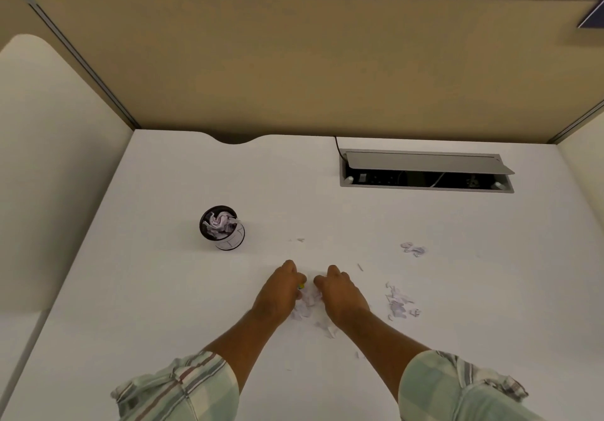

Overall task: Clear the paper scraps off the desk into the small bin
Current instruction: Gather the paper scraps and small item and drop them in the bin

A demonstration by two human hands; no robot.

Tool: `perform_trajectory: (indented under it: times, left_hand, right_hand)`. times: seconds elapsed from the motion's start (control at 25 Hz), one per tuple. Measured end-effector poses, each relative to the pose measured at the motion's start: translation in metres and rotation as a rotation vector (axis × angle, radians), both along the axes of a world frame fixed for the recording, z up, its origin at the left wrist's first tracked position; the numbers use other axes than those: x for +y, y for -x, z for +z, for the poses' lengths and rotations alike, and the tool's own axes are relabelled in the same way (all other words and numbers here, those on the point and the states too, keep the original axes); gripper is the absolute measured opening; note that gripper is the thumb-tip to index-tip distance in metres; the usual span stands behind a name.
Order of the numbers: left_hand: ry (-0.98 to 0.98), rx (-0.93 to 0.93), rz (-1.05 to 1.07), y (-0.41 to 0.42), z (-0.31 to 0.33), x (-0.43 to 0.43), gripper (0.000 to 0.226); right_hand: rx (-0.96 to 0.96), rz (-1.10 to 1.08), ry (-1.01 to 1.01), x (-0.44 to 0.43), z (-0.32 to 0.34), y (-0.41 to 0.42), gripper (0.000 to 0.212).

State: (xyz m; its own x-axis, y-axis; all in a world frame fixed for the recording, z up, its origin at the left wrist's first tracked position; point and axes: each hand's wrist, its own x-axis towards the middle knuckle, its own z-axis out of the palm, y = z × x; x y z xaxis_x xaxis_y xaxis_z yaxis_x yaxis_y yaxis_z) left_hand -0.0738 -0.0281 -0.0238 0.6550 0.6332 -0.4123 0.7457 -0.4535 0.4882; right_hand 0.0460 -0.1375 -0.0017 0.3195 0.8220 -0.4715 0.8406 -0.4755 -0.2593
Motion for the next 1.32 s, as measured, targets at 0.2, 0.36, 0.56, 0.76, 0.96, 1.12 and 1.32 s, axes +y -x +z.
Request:
perform_trajectory:
  times: [0.2,0.36,0.56,0.76,0.96,1.12,1.32]
  left_hand:
    - [0.038,0.033,0.096,0.008,-0.007,-0.012,0.010]
    - [0.095,-0.022,0.184,0.012,-0.003,-0.014,0.019]
    - [0.065,-0.155,0.292,0.024,0.024,0.004,0.016]
    - [-0.049,-0.342,0.264,0.043,0.057,0.041,0.016]
    - [-0.149,-0.421,0.375,0.070,0.079,0.099,0.017]
    - [-0.191,-0.392,0.434,0.091,0.083,0.142,0.022]
    - [-0.205,-0.429,0.395,0.102,0.080,0.173,0.022]
  right_hand:
    - [0.092,-0.142,-0.041,0.000,-0.007,0.004,0.024]
    - [0.275,-0.418,-0.083,0.004,-0.008,0.001,0.015]
    - [0.705,-0.964,-0.218,0.015,0.002,0.003,0.017]
    - [0.949,-1.099,-0.351,0.056,0.026,0.020,0.012]
    - [1.052,-1.007,-0.467,0.125,0.054,0.046,0.013]
    - [1.039,-0.916,-0.508,0.178,0.072,0.068,0.017]
    - [0.689,-0.703,-0.490,0.221,0.074,0.090,0.020]
